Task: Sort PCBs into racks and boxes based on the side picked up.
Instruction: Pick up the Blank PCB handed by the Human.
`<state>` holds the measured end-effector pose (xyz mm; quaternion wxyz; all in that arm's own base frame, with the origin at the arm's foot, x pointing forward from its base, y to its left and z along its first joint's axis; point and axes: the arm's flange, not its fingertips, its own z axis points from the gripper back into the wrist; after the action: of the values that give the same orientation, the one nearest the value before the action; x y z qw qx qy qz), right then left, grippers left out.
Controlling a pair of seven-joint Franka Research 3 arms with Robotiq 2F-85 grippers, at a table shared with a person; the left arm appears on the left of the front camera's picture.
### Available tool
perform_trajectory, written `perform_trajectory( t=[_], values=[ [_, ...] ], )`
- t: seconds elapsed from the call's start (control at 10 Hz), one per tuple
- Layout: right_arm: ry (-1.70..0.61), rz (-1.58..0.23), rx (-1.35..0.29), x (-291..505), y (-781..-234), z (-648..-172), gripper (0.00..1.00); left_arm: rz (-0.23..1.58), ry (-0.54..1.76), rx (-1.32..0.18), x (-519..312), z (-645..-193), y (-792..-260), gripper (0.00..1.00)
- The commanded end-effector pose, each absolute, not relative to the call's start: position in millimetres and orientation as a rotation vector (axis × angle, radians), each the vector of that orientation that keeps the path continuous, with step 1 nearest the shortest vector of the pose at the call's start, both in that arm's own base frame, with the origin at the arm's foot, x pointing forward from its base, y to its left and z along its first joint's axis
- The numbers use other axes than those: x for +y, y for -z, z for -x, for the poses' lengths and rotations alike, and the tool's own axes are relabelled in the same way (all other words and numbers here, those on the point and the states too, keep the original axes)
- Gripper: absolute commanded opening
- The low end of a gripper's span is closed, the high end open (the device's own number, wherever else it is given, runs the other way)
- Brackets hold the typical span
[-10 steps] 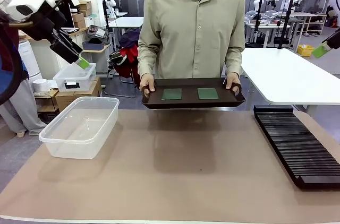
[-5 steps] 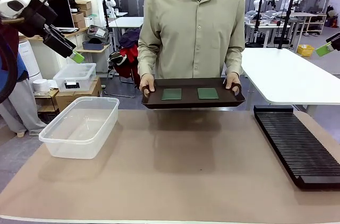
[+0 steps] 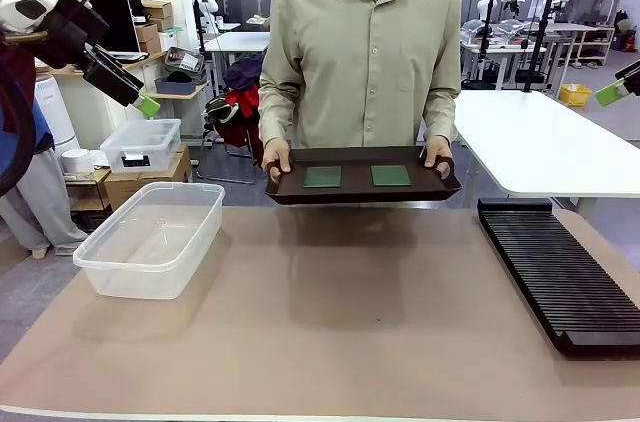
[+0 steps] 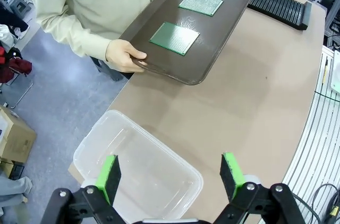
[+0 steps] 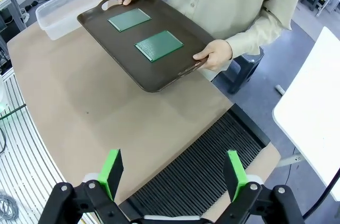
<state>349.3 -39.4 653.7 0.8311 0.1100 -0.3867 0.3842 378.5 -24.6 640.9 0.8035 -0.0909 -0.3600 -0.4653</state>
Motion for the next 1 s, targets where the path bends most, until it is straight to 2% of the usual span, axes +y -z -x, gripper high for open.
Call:
perform_trajectory(
  t=[0.0, 0.9],
  values=[
    [-0.819, -0.242, -0.819, -38.4, -653.2, -349.6, 1.00, 0.202, 0.997, -0.771, -22.5, -377.3, -641.3, 1.00],
    [-0.819, -0.242, -0.819, -38.4, -653.2, -349.6, 1.00, 0.202, 0.997, -0.771, -22.5, -377.3, -641.3, 1.00]
  ],
)
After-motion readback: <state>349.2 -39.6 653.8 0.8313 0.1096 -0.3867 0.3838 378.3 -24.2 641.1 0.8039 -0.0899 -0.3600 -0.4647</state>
